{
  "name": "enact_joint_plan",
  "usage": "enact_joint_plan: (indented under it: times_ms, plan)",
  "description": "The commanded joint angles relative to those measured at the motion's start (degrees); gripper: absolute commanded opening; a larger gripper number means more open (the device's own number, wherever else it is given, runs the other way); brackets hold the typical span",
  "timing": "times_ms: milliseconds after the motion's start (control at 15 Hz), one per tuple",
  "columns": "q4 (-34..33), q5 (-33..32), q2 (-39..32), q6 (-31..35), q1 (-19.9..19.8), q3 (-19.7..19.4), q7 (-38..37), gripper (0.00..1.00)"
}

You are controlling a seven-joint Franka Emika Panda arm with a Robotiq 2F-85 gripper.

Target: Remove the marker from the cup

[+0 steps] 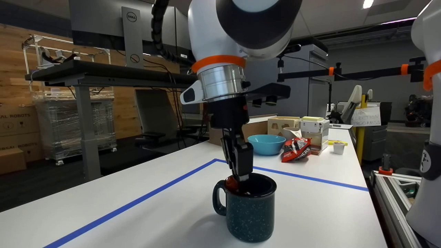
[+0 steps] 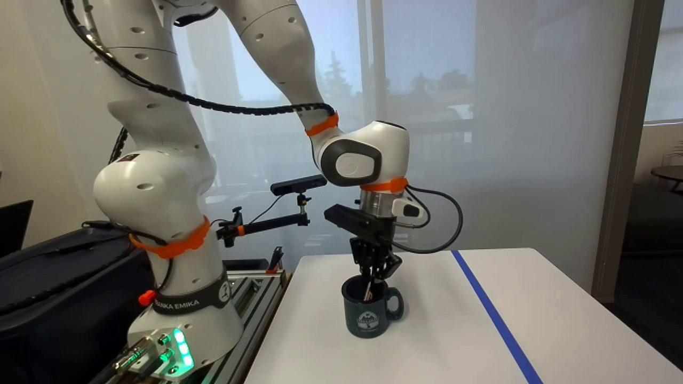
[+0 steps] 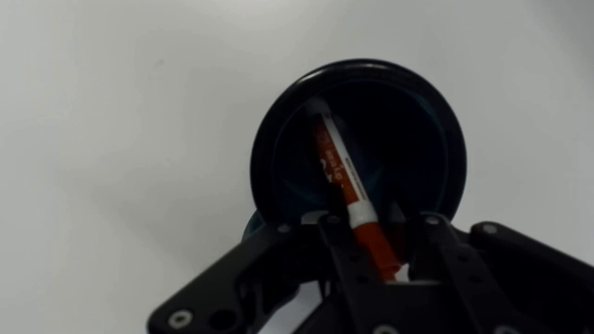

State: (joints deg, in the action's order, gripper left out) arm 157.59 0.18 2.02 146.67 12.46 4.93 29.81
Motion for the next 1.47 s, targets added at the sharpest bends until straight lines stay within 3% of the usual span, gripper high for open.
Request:
enact_joint_plan:
  times_ms: [0,200,333,467,600,1000,1400]
  plan:
    - [0.0,2.5,-2.1,2.6,-1.3,1.0,3.0,0.35]
    - [-0.1,2.8,-3.3,3.8,-2.0,1.5,3.9,0.35]
    - [-0.1,3.0,-3.9,4.5,-2.4,1.8,4.5,0.1]
    - [-0.1,2.9,-4.3,4.6,-2.8,2.2,4.7,0.0]
    - [-0.2,2.7,-3.6,3.8,-2.9,2.5,4.6,0.05]
    - [-0.5,2.4,1.8,-2.0,-2.4,3.4,2.9,0.05]
    - [2.1,1.3,12.3,-9.8,-1.4,2.7,-0.3,0.05]
